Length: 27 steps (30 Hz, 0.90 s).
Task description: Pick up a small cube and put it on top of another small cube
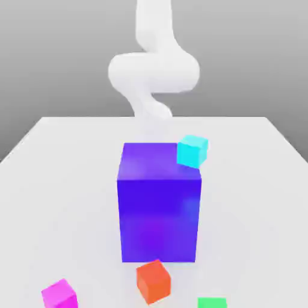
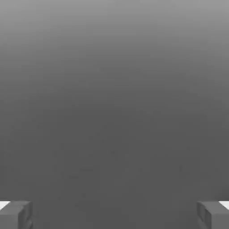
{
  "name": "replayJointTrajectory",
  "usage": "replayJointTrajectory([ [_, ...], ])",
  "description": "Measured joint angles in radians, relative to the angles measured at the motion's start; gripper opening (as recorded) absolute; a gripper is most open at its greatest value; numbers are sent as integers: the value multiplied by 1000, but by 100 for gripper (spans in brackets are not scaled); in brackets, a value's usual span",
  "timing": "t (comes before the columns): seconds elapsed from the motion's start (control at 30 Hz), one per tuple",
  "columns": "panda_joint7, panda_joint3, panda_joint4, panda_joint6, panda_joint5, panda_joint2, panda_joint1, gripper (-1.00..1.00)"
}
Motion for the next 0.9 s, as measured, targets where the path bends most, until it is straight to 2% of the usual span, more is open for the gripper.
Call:
replayJointTrajectory([
  [0.53, 273, -32, -5, 184, -31, 586, -145, 0],
  [0.9, 400, -70, -9, 309, 32, 985, -223, 0],
])
